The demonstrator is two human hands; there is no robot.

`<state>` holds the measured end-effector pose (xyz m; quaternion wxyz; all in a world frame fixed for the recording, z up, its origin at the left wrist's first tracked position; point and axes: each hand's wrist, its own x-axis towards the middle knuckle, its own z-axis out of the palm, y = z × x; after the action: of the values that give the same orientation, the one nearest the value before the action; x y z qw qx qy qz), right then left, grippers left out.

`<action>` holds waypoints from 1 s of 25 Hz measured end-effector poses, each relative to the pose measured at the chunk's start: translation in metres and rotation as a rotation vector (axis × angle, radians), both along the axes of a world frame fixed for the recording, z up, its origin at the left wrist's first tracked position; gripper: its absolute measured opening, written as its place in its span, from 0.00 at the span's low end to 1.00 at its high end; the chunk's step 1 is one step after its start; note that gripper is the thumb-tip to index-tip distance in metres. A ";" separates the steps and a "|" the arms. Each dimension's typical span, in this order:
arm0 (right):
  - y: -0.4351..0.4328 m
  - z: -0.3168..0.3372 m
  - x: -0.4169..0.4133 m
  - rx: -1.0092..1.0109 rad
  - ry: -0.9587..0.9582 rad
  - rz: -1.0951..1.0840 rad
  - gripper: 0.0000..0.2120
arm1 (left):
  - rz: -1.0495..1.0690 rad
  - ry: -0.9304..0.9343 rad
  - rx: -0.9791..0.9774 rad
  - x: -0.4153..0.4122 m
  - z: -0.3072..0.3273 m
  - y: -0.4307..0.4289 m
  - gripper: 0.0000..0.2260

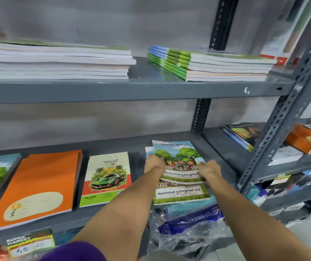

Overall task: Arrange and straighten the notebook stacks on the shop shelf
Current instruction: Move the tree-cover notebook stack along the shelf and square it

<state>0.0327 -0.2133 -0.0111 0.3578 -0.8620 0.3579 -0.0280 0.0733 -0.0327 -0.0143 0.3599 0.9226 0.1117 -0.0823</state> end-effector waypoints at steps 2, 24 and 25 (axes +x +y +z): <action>0.011 0.010 0.009 0.021 -0.074 -0.001 0.19 | 0.073 -0.083 -0.003 0.005 0.008 0.006 0.15; 0.519 0.045 -0.052 0.056 -0.337 0.519 0.13 | 0.423 -0.348 0.377 -0.120 0.027 0.542 0.13; 0.537 0.043 -0.058 0.029 -0.339 0.539 0.13 | 0.432 -0.342 0.391 -0.128 0.023 0.560 0.13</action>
<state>-0.0253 0.3235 0.0315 0.4194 -0.9036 0.0524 -0.0702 -0.0543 0.5274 0.0087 0.1985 0.9297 0.2562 0.1750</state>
